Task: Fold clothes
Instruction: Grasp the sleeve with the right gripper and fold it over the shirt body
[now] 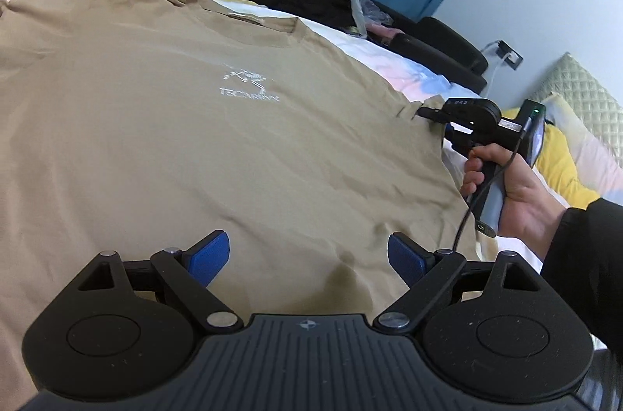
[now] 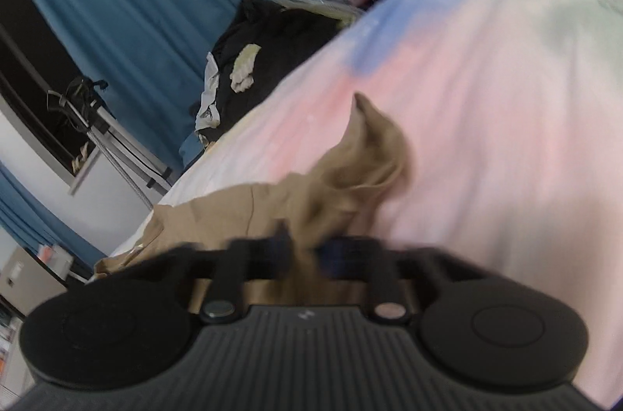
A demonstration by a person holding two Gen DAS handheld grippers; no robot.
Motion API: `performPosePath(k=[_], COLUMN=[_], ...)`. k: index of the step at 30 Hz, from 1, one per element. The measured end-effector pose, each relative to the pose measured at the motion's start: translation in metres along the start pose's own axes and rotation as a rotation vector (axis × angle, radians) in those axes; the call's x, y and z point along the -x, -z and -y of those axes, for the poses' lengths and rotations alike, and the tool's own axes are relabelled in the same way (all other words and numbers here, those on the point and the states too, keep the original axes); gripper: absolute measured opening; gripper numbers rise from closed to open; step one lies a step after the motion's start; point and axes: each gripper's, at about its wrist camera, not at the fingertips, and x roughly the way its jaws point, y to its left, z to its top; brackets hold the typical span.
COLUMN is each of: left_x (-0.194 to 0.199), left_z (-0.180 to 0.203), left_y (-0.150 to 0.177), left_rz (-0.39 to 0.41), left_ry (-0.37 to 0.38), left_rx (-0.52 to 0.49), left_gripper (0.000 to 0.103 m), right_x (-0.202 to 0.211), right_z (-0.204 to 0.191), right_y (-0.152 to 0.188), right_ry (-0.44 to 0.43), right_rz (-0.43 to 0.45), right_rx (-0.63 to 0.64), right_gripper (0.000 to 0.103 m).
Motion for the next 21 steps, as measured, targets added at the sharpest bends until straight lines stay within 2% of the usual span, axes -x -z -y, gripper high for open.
performPosePath(k=[5,8,11,16,21], left_x=[0.015,0.027,0.035,0.05,0.053], left_z=[-0.006,-0.01,-0.02,-0.04,-0.065], left_y=[-0.007,-0.009,-0.013,-0.019,-0.024], left_rz=[0.054,0.107,0.133,0.196,0.218], left_ry=[-0.013,-0.042,-0.057,-0.097,-0.142], left_rx=[-0.005,-0.027,0.005,0.061,0.122], left_gripper=[0.091,0.091,0.091,0.091,0.091], right_x=[0.01,0.016,0.017,-0.007,-0.051], right_z=[-0.037,-0.075,-0.121,-0.192,-0.227], right_y=[-0.011,-0.018,-0.01,0.042,0.117], right_ry=[-0.029,-0.069,-0.119,-0.177,-0.163], right_rz=[0.066,0.118,0.128,0.041,-0.105], right_rx=[0.087,0.142,0.209,0.393,0.59], right_gripper=[0.008,0.008,0.008,0.008,0.01])
